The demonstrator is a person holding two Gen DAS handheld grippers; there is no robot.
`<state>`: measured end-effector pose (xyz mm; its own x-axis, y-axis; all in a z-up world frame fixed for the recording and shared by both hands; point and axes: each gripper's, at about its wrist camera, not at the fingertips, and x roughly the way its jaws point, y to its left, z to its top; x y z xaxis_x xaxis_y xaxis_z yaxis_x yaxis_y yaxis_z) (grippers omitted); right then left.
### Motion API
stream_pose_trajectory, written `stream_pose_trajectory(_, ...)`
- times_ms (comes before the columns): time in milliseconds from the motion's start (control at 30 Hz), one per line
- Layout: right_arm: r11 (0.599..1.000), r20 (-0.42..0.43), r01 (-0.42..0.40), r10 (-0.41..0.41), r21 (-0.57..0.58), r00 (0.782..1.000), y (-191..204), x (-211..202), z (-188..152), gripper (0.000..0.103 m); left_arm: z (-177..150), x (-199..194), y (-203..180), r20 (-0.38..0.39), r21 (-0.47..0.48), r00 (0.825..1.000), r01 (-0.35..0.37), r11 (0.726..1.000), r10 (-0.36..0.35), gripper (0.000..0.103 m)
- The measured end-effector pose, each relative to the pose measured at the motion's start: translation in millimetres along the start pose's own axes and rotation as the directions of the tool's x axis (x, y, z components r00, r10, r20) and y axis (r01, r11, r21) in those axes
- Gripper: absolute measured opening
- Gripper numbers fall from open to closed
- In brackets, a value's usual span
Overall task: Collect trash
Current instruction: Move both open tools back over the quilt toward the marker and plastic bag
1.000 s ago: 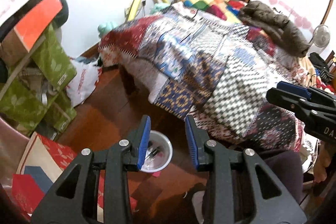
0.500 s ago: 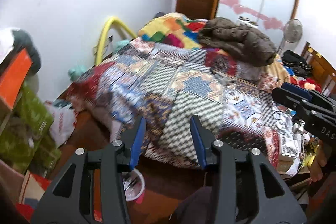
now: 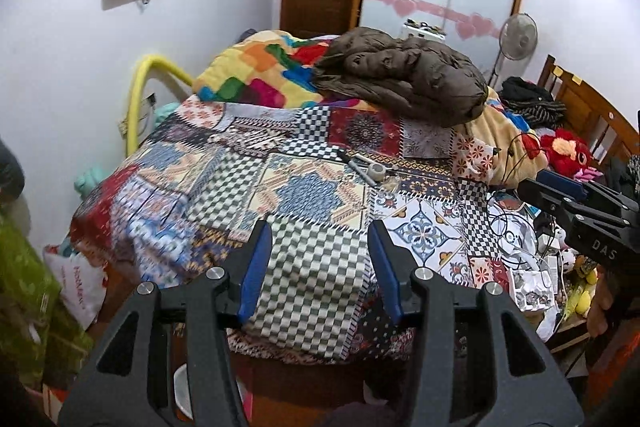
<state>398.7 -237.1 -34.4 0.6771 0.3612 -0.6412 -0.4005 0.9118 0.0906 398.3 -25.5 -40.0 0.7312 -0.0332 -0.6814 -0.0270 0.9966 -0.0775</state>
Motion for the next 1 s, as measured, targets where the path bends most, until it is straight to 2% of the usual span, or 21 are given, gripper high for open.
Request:
stream_pose_trajectory(200,0.996,-0.045,0.053,-0.05,0.07,0.998,-41,41,3,0.046,11,52,-12,-0.023,0.041,1.0,-0.005,0.999,0.006,0.049)
stream_pose_trajectory(467,0.982,-0.163,0.038,-0.007,0.187,0.987,-81,120,-4,0.046,13,138,-14,-0.109,0.032,0.994,0.021,0.999,-0.018,0.049)
stream_pose_trajectory(800,0.977,-0.285,0.078,-0.018,0.199,0.958,-91,240,-7,0.046,13,240,-8,-0.2,0.009,0.98,0.016,1.0,-0.014,0.049)
stream_pose_trajectory(933,0.971,-0.283,0.046,0.023,0.236,0.959,-92,274,-7,0.046,14,269,-9,-0.211,0.031,0.977,0.001,1.0,0.005,0.049)
stream_pose_trajectory(1000,0.966,-0.296,0.056,0.022,0.252,0.955,-94,289,-6,0.046,15,283,-11,-0.219,0.039,0.976,-0.012,0.999,0.021,0.049)
